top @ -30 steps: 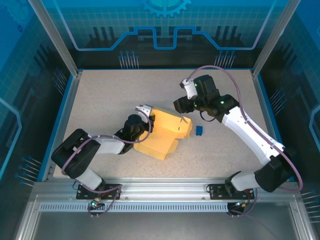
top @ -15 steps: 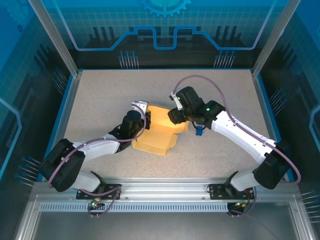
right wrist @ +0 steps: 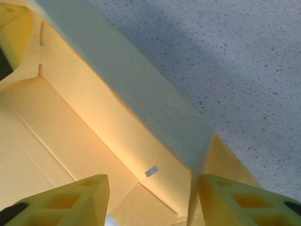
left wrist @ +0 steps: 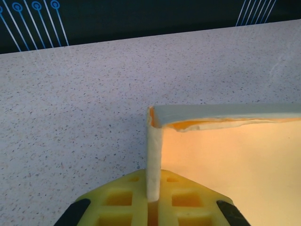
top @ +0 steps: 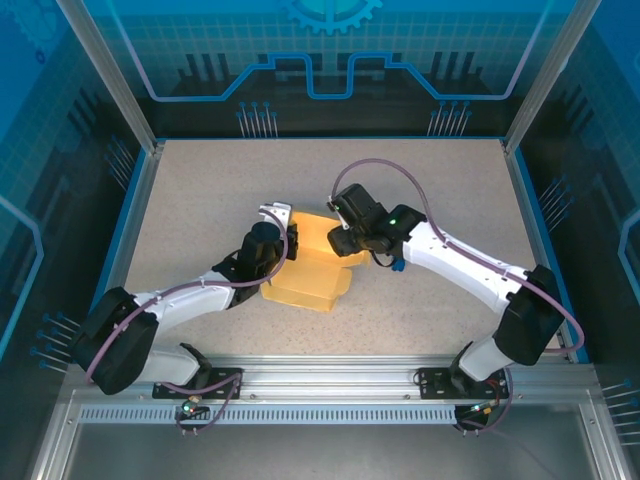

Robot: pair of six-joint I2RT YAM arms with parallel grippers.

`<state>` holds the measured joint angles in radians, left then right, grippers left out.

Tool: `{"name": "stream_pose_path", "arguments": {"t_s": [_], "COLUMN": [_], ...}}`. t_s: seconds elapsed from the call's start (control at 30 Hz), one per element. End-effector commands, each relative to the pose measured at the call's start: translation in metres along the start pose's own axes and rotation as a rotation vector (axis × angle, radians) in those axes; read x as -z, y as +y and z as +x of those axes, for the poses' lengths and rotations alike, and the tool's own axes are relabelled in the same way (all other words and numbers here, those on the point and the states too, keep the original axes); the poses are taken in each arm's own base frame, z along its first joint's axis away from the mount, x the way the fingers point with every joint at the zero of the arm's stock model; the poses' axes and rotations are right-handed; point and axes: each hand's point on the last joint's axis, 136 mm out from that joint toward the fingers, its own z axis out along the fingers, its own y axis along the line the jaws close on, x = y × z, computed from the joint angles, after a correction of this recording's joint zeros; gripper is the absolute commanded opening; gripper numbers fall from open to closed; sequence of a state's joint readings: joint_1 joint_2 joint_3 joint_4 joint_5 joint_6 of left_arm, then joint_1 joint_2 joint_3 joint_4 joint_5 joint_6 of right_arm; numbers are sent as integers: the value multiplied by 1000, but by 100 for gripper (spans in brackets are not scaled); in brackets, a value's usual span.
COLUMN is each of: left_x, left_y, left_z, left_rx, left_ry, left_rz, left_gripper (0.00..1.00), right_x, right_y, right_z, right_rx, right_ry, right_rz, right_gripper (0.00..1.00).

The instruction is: Fold the paper box

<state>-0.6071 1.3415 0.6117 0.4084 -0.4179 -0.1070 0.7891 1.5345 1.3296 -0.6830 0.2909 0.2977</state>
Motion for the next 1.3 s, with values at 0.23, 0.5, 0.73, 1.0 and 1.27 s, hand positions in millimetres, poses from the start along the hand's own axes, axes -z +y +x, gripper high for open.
{"name": "stream_pose_path", "arguments": {"t_s": [0.23,0.5,0.73,1.0,1.27], "left_x": [6,11,11,9,6], "left_y": [2,16,20,17,13], "left_z": [-17,-14,-12,-15,-16], "left_rx": [29,21,47,57,51], "left_ry": [-36,-16,1,-2,1], "left_rz": [-29,-103,-128,-116,-101], "left_gripper": [2,2,2,2,2], "right_x": [-13,-13,1,-10,-24], "right_y": [28,18,-1,12,15], "right_z": [-37,-29,10,41,56], "right_rx": [-130,-144,-158,-260,-371], "right_ry": [-109,-75,10,80,129], "right_rz": [-153,-146,-63,-109,-66], "right_gripper": [51,51,54,57,57]}}
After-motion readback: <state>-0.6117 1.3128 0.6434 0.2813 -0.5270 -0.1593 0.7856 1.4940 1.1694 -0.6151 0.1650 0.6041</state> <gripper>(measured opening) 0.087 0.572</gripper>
